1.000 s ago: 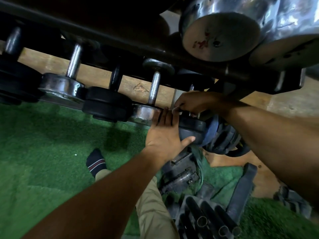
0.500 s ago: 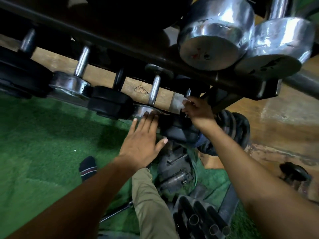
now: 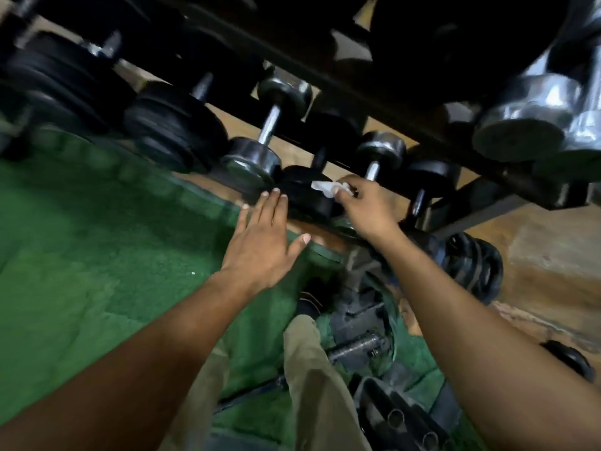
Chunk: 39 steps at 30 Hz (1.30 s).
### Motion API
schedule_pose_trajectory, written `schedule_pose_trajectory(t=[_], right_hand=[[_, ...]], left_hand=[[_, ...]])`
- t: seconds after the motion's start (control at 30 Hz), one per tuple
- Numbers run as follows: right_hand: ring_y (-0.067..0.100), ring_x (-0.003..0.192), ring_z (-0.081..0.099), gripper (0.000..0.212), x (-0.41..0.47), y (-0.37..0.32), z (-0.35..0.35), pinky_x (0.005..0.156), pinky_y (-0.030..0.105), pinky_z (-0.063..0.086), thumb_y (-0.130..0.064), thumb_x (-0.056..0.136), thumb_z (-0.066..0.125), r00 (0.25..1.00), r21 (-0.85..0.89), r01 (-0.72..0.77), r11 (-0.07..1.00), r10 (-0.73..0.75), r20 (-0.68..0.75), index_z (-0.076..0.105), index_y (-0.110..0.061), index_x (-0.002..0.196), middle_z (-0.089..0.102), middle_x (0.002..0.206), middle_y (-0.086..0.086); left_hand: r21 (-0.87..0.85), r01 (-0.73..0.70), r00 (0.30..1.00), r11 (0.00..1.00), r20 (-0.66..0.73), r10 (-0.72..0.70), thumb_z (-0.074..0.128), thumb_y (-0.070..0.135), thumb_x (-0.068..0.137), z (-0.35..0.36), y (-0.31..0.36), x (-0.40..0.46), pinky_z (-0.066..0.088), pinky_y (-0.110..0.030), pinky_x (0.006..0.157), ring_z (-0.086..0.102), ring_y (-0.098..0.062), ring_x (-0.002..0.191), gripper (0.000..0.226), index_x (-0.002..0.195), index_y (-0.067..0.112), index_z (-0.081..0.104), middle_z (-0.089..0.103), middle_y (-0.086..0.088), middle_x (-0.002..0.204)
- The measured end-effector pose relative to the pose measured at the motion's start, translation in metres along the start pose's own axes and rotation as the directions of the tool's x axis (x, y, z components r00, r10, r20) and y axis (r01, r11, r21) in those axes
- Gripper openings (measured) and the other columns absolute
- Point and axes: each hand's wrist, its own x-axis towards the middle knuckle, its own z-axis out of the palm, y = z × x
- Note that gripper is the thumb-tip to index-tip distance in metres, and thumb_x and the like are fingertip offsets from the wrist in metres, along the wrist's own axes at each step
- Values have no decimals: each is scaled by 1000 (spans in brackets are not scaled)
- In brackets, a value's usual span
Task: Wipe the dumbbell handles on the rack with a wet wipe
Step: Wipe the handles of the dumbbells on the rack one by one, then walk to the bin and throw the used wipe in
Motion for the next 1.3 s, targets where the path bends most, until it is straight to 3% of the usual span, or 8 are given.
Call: schedule_pose_trajectory(t=[0.23,0.43,0.77,0.87,0.93,1.03,1.17,1.3], right_hand=[[10,93,61,26,-41,-187,33,77,24,40,-26,91,71,983,-23,180,983,-179,39,68,-24,117,67,104,-6],[19,106,63,37,-78,-345,40,92,29,46,-10,88,64,948,-93,317,944,-312,69,67,-21,123,67,116,2],[10,78,60,5,-124,-532,44,65,30,41,-15,88,66,830,-66,546,835,-529,176,68,-20,87,68,81,-2],[-3,58,56,31,-122,-571,51,52,20,41,-14,91,63,805,-48,581,812,-565,181,49,-27,66,60,66,-9],[4,62,59,29,-118,-595,58,57,28,48,-20,91,63,785,-61,611,790,-593,179,47,-23,67,59,66,-5],[9,62,49,34,-107,-633,68,54,29,36,-25,92,63,748,-65,655,753,-633,199,43,-23,65,53,63,-5],[19,72,58,22,-78,-689,91,63,37,45,-30,91,63,686,-64,717,694,-686,241,54,-17,75,60,70,-4],[21,68,53,31,-48,-748,111,59,37,39,-33,91,62,653,-57,750,659,-722,229,46,-15,72,53,64,-1]], left_hand=[[-4,139,984,990,-109,-139,19,69,100,-131,-102,-92,-3,-47,127,-8,-17,157,88,163,11,0,-4,-3,172],[-43,270,931,962,-245,-272,21,69,100,-239,-167,-180,0,-49,127,-4,-18,158,88,163,11,2,1,-4,172],[-164,421,796,892,-405,-450,24,70,100,-363,-230,-283,1,-51,127,2,-20,158,88,163,11,6,7,-5,171],[-196,453,759,870,-428,-491,24,69,100,-391,-249,-294,2,-52,127,2,-21,158,88,163,11,6,7,-5,171],[-214,470,737,856,-439,-514,25,68,101,-409,-262,-297,1,-52,127,2,-21,158,87,163,11,6,7,-6,171],[-229,496,692,837,-478,-541,26,68,101,-438,-286,-299,1,-51,126,4,-23,158,86,163,11,8,8,-6,171],[-250,552,620,796,-515,-592,28,68,100,-486,-326,-299,1,-50,126,5,-24,157,87,163,11,7,9,-7,171],[-282,603,561,746,-516,-648,31,67,100,-532,-360,-297,3,-50,126,8,-24,157,87,163,11,9,9,-6,171]])
